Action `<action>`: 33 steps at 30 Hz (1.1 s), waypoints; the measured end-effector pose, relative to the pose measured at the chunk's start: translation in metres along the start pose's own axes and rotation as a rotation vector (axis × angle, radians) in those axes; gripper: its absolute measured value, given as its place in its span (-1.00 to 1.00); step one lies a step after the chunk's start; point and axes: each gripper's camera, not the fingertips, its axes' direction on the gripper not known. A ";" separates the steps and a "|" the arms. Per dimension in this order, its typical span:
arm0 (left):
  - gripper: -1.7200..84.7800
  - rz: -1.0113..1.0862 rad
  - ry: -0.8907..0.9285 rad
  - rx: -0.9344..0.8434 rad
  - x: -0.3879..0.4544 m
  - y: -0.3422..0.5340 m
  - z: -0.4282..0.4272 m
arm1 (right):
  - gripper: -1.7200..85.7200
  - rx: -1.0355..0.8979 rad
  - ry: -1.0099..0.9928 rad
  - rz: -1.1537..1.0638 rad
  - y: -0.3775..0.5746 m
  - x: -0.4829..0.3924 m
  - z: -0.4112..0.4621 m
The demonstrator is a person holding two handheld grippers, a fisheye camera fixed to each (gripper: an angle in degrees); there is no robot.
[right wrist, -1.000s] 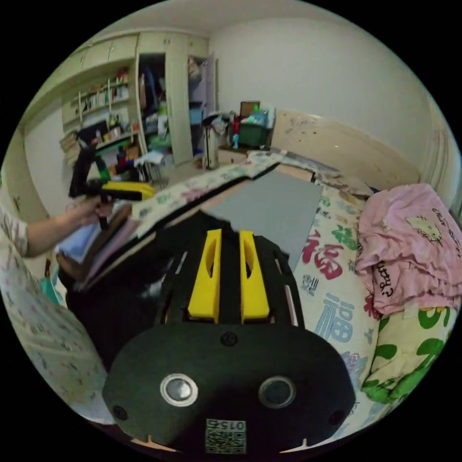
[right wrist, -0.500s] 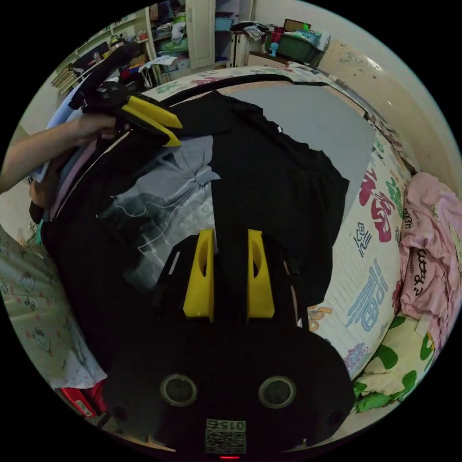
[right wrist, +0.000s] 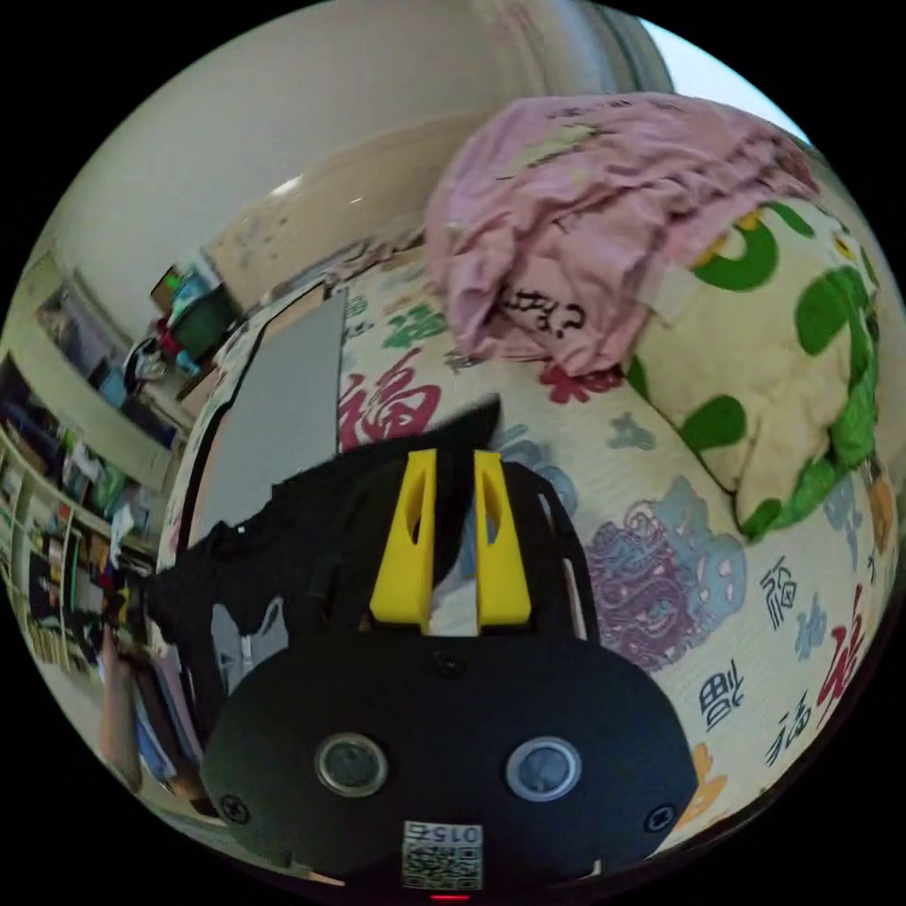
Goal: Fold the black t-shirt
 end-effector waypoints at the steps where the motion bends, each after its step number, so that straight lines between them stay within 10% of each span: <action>1: -0.80 0.007 -0.007 0.037 0.004 0.005 -0.008 | -0.81 0.004 -0.011 -0.047 -0.003 -0.007 0.000; 13: -0.98 0.622 0.289 -0.252 0.243 0.023 0.094 | -0.97 -0.301 -0.132 -0.668 0.009 -0.190 0.100; 33: -0.95 0.672 0.101 -0.307 0.304 0.047 0.128 | -0.91 -0.318 0.020 -0.609 -0.024 -0.209 0.076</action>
